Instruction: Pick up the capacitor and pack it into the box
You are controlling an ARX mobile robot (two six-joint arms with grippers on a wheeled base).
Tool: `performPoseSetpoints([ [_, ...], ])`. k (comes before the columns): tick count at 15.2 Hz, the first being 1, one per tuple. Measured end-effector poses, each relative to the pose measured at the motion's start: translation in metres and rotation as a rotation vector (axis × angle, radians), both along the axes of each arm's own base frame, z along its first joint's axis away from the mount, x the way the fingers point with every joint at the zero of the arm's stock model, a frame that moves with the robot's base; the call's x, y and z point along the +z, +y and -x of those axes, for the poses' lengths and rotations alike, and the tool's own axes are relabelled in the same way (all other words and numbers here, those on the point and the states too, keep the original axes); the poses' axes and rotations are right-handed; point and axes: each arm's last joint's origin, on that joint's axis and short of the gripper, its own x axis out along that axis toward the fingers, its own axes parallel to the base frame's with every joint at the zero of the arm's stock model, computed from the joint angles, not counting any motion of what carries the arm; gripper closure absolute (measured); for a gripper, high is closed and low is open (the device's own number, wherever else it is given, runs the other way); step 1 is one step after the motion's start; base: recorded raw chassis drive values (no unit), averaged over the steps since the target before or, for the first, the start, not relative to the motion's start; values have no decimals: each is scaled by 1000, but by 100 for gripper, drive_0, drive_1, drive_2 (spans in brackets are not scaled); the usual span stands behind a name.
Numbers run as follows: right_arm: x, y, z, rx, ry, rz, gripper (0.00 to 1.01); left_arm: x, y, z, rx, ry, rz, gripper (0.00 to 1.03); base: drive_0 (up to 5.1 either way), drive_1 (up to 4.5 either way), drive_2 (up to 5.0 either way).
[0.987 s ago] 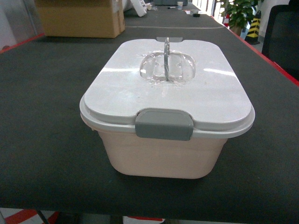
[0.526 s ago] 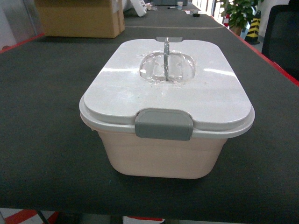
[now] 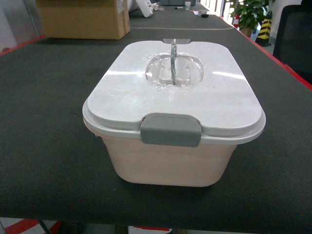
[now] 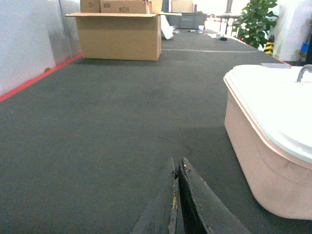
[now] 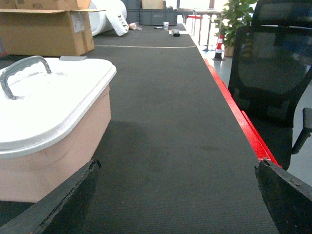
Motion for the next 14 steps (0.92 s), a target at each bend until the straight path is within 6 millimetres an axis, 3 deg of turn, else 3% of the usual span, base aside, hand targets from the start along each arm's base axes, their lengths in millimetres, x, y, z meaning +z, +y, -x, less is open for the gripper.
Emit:
performPoseSetpoints([
  [11,0,0,0,0,1,0,3,-4,0,18,2,9,1,101,0,0,0],
  [14,0,0,0,0,0,0,3,-4,0,18,2,11,2,66,0,0,0],
])
